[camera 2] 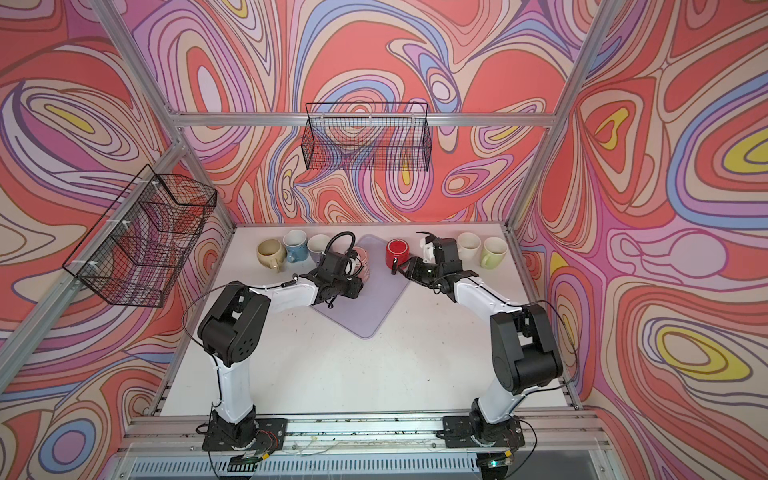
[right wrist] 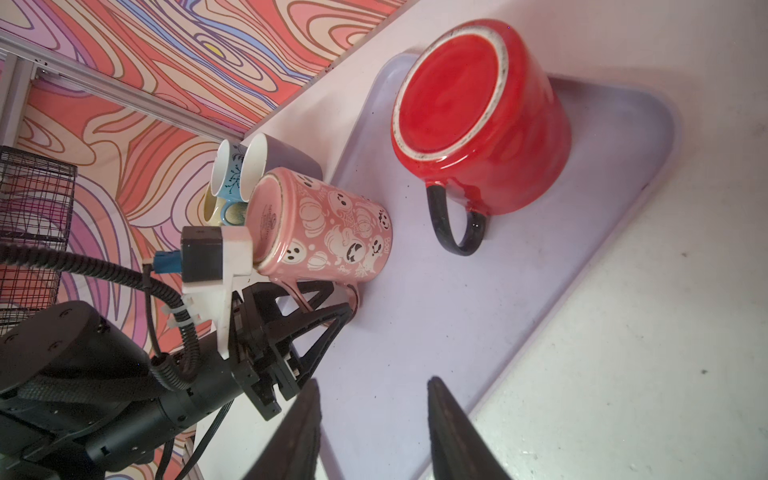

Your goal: Turn the mug right side up

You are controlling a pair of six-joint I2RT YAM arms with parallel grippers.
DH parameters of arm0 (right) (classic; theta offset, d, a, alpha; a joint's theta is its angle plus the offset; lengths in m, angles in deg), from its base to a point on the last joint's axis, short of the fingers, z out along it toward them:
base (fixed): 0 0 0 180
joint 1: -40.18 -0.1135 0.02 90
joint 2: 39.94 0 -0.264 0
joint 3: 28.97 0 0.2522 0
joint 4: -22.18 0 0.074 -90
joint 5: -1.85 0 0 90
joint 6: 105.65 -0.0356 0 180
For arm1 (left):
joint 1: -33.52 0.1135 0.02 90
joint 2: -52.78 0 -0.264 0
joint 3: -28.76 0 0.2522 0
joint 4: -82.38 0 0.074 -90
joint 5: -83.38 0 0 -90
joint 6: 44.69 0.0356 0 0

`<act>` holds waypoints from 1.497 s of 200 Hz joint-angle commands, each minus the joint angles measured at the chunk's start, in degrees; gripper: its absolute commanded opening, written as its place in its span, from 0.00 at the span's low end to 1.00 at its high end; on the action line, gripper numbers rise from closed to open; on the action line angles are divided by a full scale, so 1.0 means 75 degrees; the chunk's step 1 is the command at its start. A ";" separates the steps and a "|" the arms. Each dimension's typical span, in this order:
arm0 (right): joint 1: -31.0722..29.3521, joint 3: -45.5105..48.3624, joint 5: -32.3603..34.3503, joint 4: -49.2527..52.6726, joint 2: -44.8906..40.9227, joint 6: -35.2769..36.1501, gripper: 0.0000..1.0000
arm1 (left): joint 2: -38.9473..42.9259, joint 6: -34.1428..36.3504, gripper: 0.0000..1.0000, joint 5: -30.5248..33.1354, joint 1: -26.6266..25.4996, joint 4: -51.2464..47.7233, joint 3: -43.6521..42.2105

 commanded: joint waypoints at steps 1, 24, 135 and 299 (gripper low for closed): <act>0.0041 0.0120 0.0076 -0.0109 -0.0105 -0.0023 0.43 | 0.0270 0.0336 0.46 0.0390 -0.0014 -0.0435 0.0058; 0.0049 0.0143 0.0086 -0.0115 -0.0128 -0.0046 0.43 | 0.0349 0.0436 0.46 0.0412 -0.0006 -0.0492 0.0157; 0.0042 0.0177 0.0005 -0.0219 -0.0058 -0.0076 0.43 | 0.0526 -0.0513 0.51 -0.0164 -0.0041 0.0569 -0.0832; 0.0051 0.0220 0.0016 -0.0266 -0.0034 -0.0058 0.43 | -0.0149 -0.0514 0.26 0.0749 -0.0042 0.1080 -0.0620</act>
